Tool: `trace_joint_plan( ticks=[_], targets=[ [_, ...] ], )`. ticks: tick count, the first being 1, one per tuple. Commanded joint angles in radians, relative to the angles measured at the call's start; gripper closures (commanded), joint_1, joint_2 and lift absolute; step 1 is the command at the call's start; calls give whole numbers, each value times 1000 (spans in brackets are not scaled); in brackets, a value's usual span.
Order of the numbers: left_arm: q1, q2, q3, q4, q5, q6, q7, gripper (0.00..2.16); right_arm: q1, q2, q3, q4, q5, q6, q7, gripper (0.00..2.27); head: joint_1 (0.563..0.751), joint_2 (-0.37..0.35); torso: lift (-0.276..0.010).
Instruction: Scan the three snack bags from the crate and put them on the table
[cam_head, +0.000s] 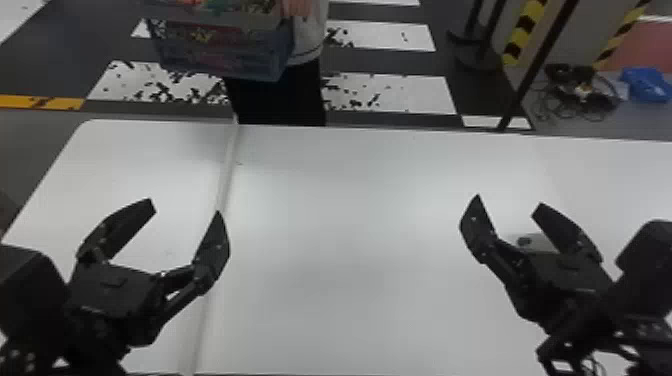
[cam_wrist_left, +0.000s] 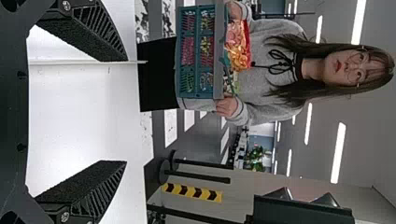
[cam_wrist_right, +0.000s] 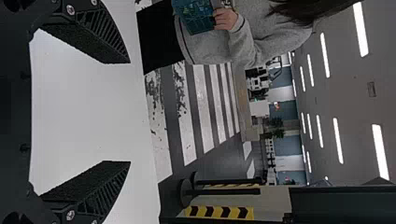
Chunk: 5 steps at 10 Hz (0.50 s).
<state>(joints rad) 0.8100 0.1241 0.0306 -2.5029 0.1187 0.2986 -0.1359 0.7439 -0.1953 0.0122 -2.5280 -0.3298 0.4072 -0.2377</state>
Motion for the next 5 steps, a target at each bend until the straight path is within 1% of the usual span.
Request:
trace_joint_plan(
  ticks=[1,5],
  targets=[
    [0,0,0,3,-1,-2,1,90,-1,2,2,0,0,0,0,127,695,-47,-94],
    [-2,-1,0,3,-2,-5,-4,90,-5,2,2,1,2,0,0,127,695,-46,-94]
  ],
)
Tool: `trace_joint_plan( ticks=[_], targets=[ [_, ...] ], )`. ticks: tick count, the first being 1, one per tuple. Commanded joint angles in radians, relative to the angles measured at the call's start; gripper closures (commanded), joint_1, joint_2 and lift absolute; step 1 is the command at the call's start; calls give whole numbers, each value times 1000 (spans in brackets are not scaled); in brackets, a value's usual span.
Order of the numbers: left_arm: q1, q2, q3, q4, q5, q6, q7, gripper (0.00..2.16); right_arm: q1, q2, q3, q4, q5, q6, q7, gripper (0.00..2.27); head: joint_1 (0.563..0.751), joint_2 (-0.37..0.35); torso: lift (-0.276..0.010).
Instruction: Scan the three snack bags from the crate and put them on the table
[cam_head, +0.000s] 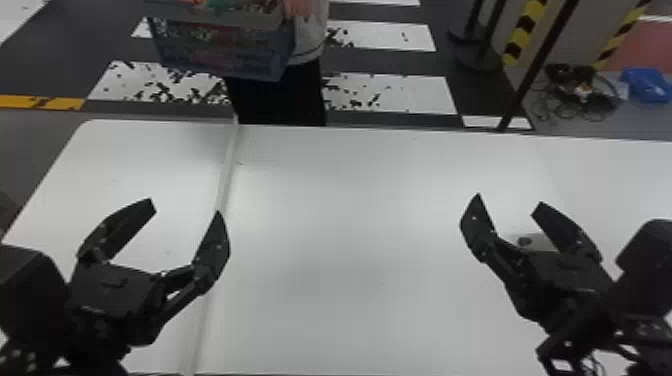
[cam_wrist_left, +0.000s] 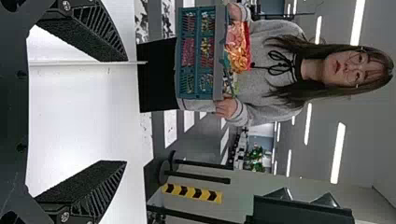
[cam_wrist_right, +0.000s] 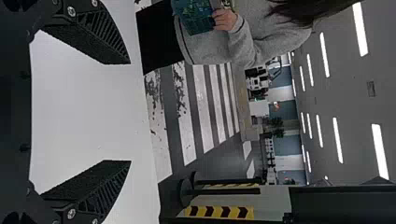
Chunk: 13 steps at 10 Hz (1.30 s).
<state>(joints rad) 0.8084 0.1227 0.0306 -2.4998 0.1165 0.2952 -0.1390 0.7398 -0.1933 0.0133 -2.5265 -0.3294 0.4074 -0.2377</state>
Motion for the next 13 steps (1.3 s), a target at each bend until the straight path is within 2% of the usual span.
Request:
trace_joint_plan(
  ticks=[1,6,8,13],
  targets=[
    [0,0,0,-1,0,-1,-1,90,-2,0,0,0,0,0,0,127,695,-46,-94],
    [0,0,0,-1,0,-8,-2,90,-2,0,2,0,1,0,0,127,695,-46,-94],
    [6,0,0,4,-5,-47,-7,90,-2,0,2,0,1,0,0,127,695,-46,-94],
    [18,0,11,18,-8,-130,-83,90,0,0,10,0,1,0,-2,127,695,-57,-94]
  ],
)
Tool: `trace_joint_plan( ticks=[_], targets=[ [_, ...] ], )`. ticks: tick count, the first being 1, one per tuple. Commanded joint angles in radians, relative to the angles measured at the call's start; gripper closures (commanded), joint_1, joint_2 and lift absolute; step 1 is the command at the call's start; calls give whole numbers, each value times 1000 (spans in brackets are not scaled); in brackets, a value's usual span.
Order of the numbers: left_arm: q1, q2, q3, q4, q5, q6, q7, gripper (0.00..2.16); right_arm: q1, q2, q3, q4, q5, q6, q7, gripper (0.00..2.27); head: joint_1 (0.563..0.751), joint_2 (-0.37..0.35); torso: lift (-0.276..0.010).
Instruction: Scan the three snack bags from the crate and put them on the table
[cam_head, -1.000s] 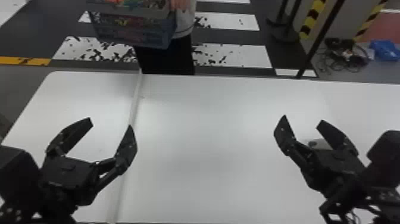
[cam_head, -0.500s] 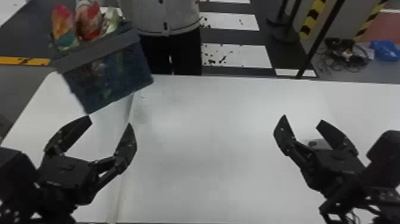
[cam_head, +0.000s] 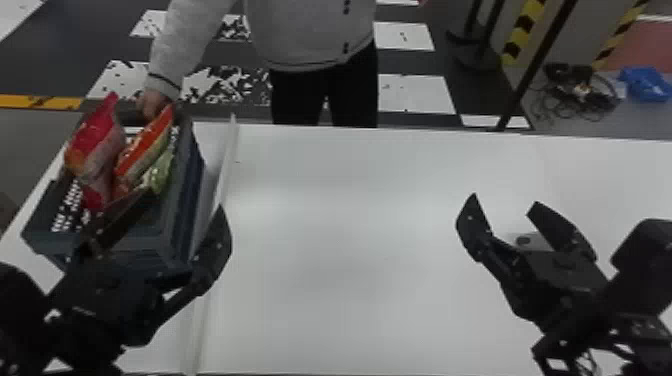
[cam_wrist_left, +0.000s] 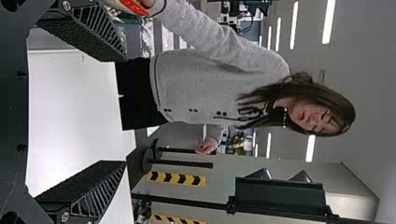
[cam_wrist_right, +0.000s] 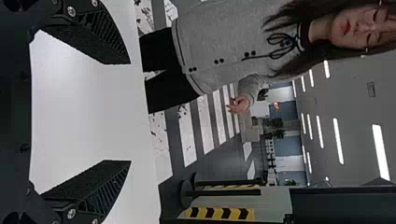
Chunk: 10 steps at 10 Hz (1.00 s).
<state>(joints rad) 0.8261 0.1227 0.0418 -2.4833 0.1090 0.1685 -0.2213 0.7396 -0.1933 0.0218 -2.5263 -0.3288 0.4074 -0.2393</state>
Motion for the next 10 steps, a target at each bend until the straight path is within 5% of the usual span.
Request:
trace_joint_plan(
  ticks=[1,7,10],
  targets=[
    [1,0,0,4,0,-13,-3,90,1,-2,1,0,1,0,0,127,695,-58,-94],
    [1,-2,15,27,5,-83,-43,90,0,-2,18,4,11,0,0,127,695,-59,-94],
    [2,-20,110,37,106,-56,-66,90,-2,0,36,4,30,-3,0,127,695,-38,-94]
  ],
)
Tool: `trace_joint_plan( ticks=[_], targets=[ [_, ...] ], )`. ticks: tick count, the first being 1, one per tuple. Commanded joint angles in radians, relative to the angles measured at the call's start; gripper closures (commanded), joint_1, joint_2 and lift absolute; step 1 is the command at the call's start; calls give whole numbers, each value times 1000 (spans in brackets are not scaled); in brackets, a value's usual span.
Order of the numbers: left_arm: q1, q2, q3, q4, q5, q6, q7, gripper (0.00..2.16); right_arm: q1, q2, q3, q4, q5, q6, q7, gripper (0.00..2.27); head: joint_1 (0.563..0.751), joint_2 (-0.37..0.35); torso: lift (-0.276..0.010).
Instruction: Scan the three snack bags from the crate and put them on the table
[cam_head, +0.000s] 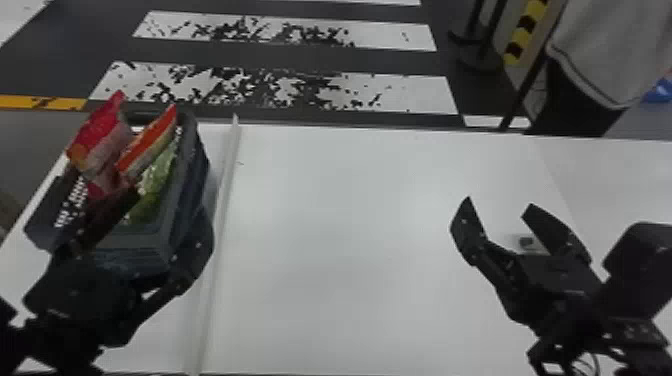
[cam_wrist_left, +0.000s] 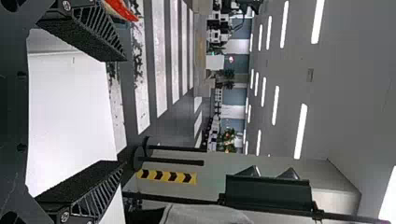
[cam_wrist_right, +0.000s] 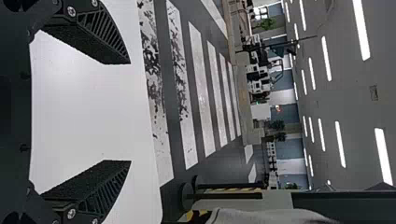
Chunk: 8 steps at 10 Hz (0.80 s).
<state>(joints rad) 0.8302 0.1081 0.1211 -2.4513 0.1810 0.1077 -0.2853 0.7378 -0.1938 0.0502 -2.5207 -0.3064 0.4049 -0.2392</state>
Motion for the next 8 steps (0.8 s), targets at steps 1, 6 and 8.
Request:
trace_joint_plan(
  ticks=[1,6,8],
  targets=[
    [-3,-15,75,5,54,5,-5,90,-2,-1,16,0,7,-1,0,127,695,-13,-94],
    [-138,-36,219,127,101,54,68,83,-14,-7,68,36,38,-13,1,127,695,189,-94],
    [-207,-34,226,170,80,73,87,83,-8,-23,85,30,49,-13,1,130,695,219,-94]
  ],
)
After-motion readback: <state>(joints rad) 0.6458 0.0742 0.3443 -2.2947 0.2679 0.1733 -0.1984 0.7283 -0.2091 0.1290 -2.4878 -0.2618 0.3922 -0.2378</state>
